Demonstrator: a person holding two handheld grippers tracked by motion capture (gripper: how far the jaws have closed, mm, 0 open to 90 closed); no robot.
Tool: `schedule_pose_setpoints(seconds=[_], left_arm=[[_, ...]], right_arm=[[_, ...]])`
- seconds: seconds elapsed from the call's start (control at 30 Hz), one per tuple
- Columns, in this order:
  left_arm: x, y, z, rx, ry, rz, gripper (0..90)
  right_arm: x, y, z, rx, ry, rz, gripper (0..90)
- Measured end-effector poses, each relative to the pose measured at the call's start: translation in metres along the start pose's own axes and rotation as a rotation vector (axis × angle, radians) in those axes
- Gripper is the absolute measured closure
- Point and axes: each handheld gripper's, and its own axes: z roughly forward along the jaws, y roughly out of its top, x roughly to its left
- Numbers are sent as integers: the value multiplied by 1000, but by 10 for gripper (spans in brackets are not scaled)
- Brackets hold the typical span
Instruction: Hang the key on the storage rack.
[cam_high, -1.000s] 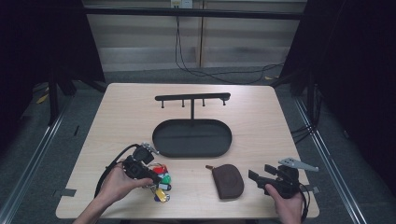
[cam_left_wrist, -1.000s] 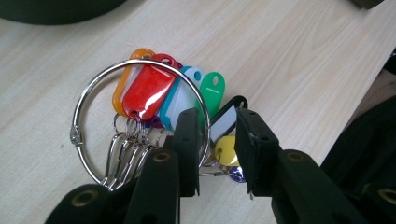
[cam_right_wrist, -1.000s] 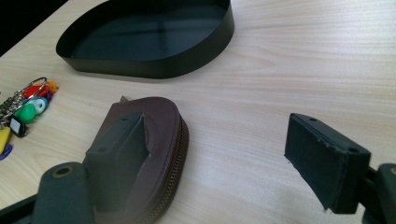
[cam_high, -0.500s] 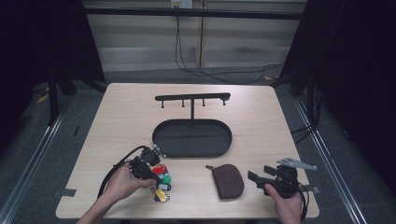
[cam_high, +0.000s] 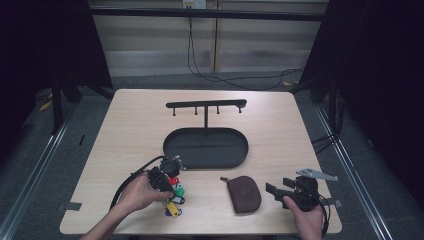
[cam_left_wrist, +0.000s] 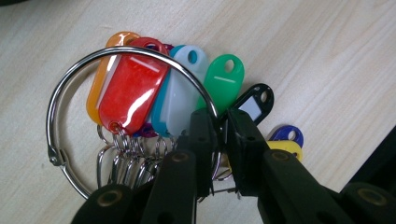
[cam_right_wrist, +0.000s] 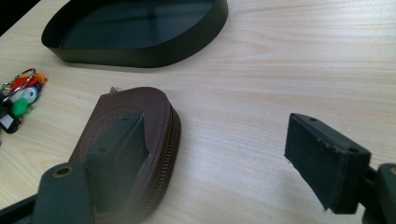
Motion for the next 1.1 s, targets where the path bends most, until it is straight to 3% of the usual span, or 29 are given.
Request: schedule_pose_setpoints(seconds=[0.13,0.23,0.4,0.53,0.7,1.1], left_arm=[[0,4,1,14,7,-13,820],[2,4,0,14,-20,-23,850],[5,3,-3,17,-29,-22,870],[8,3,-7,5,-41,-47,871],[10,-1,-16,-20,-64,-34,870],[10,-5,-33,-31,-37,-24,870]], right_arm=[[0,0,0,0,-1,-2,208],[0,0,0,2,-3,-1,209],[0,0,-1,1,-6,-1,208],[0,0,0,2,-4,1,208],[0,0,-1,0,-4,-4,208],[1,-1,-1,0,-4,0,208]])
